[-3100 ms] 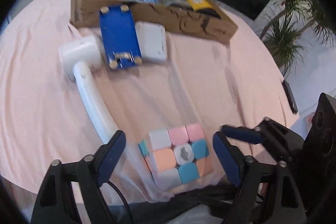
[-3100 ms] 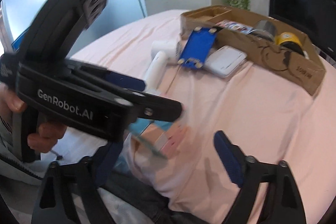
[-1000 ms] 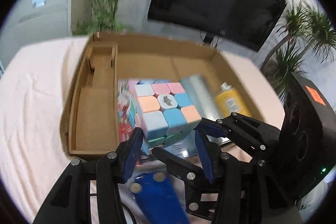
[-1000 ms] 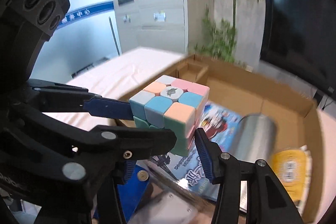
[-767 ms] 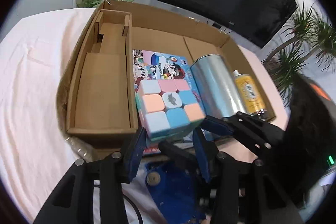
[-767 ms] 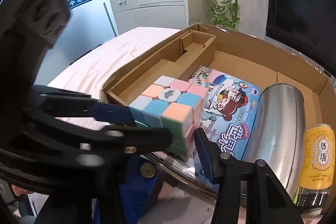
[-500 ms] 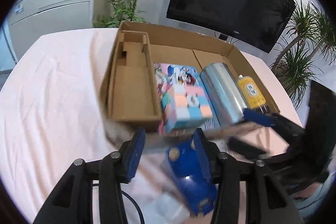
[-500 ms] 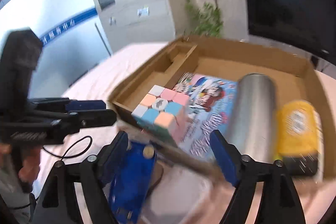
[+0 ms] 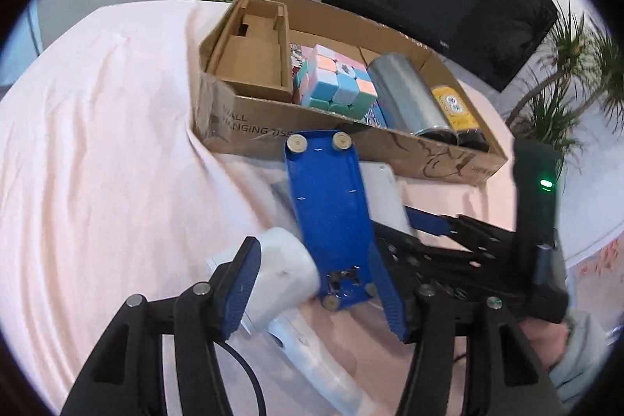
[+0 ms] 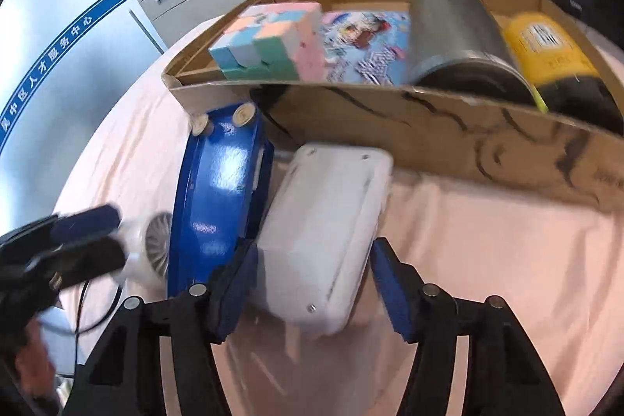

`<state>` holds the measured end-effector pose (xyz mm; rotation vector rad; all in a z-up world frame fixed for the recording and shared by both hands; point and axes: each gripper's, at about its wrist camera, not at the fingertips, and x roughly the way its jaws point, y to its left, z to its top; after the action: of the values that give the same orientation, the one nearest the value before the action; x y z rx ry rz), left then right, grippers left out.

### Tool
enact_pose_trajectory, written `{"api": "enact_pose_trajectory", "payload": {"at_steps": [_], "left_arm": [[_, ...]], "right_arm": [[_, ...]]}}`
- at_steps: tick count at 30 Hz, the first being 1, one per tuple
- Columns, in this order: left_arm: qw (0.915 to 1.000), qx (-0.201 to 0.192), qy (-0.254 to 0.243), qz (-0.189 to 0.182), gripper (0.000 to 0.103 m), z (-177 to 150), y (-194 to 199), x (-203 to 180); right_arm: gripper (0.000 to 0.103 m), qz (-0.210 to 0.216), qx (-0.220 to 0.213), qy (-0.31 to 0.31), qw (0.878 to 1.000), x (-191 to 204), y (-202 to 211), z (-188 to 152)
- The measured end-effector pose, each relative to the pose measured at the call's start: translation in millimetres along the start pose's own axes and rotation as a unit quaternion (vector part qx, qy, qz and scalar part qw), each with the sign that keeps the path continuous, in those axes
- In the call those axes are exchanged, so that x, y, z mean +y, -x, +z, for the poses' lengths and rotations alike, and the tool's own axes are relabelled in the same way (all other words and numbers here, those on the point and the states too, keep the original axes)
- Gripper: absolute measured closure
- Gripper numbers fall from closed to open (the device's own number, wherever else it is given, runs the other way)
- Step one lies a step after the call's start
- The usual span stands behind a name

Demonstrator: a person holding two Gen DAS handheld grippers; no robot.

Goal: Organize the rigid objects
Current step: 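Grasp the grey phone stand with the right tool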

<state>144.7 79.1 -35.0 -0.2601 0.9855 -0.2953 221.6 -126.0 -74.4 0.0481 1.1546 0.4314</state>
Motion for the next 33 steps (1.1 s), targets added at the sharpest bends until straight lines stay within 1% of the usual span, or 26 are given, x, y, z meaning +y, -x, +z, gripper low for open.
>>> {"api": "enact_pose_trajectory", "payload": {"at_steps": [2,3,5,6,7,8,10,11,13,14,16,17,19,23,25,26,27,28,29,30,31,32,33], "left_arm": [[0.9999,-0.010,0.009,0.007,0.046,-2,8,0],[0.9998,-0.015,0.011,0.008,0.046,-3,13,-1],[0.9996,-0.023,0.013,0.007,0.046,-2,19,-4],[0.9996,-0.026,0.012,0.004,0.046,-2,21,-7],[0.9996,-0.027,0.011,0.003,0.046,-3,22,-9],[0.9995,-0.028,0.011,0.001,0.046,-3,23,-13],[0.9995,-0.031,0.008,-0.003,0.046,-3,22,-18],[0.9995,-0.031,0.007,-0.004,0.046,-3,21,-20],[0.9994,-0.029,0.014,-0.011,0.046,-3,19,-21],[0.9994,-0.026,0.021,-0.013,0.046,-3,17,-21],[0.9992,-0.024,0.029,-0.016,0.046,-4,17,-20],[0.9991,-0.023,0.030,-0.016,0.046,-4,16,-20],[0.9991,-0.023,0.030,-0.020,0.046,-4,16,-24],[0.9991,-0.009,0.010,-0.040,0.046,-8,7,-41],[0.9984,0.007,0.005,-0.056,0.046,-10,-2,-50],[0.9978,0.015,0.005,-0.065,0.046,-11,-7,-53],[0.9969,0.024,0.005,-0.074,0.046,-12,-13,-56],[0.9957,0.037,0.004,-0.084,0.046,-14,-20,-60],[0.9939,0.054,0.003,-0.096,0.046,-15,-29,-64],[0.9925,0.066,0.004,-0.103,0.046,-17,-35,-67],[0.9911,0.076,0.006,-0.109,0.046,-18,-40,-70],[0.9891,0.089,0.009,-0.117,0.046,-20,-44,-72],[0.9877,0.096,0.011,-0.123,0.046,-22,-46,-74]], "right_arm": [[0.047,-0.003,-0.002,-0.008,1.000,0,-3,4],[0.049,-0.010,-0.008,0.003,1.000,4,-4,5],[0.056,-0.025,-0.012,0.023,0.999,12,-1,4],[0.063,-0.030,-0.015,0.039,0.999,17,3,2],[0.068,-0.030,-0.015,0.049,0.998,20,9,-1],[0.069,-0.030,-0.013,0.053,0.998,22,13,-5],[0.074,-0.017,-0.008,0.042,0.999,20,22,-11],[0.075,-0.010,-0.009,0.038,0.999,20,24,-14],[0.076,-0.014,-0.015,0.040,0.999,23,26,-16],[0.076,-0.016,-0.018,0.043,0.999,22,33,-24],[0.082,-0.016,-0.027,0.056,0.998,27,40,-25],[0.083,-0.017,-0.030,0.060,0.998,31,45,-29],[0.086,-0.041,-0.041,0.085,0.995,34,55,-35],[0.086,-0.089,-0.039,0.113,0.989,16,78,-57],[0.087,-0.129,-0.040,0.137,0.981,5,95,-74],[0.088,-0.155,-0.043,0.164,0.973,1,104,-84],[0.091,-0.178,-0.045,0.200,0.963,2,109,-93],[0.093,-0.192,-0.049,0.243,0.950,7,113,-104],[0.093,-0.196,-0.050,0.268,0.942,8,114,-110],[0.093,-0.184,-0.053,0.302,0.934,17,115,-120],[0.092,-0.167,-0.057,0.315,0.932,23,116,-126],[0.091,-0.130,-0.065,0.318,0.937,30,121,-135],[0.084,-0.109,-0.068,0.309,0.942,31,124,-138]]}}
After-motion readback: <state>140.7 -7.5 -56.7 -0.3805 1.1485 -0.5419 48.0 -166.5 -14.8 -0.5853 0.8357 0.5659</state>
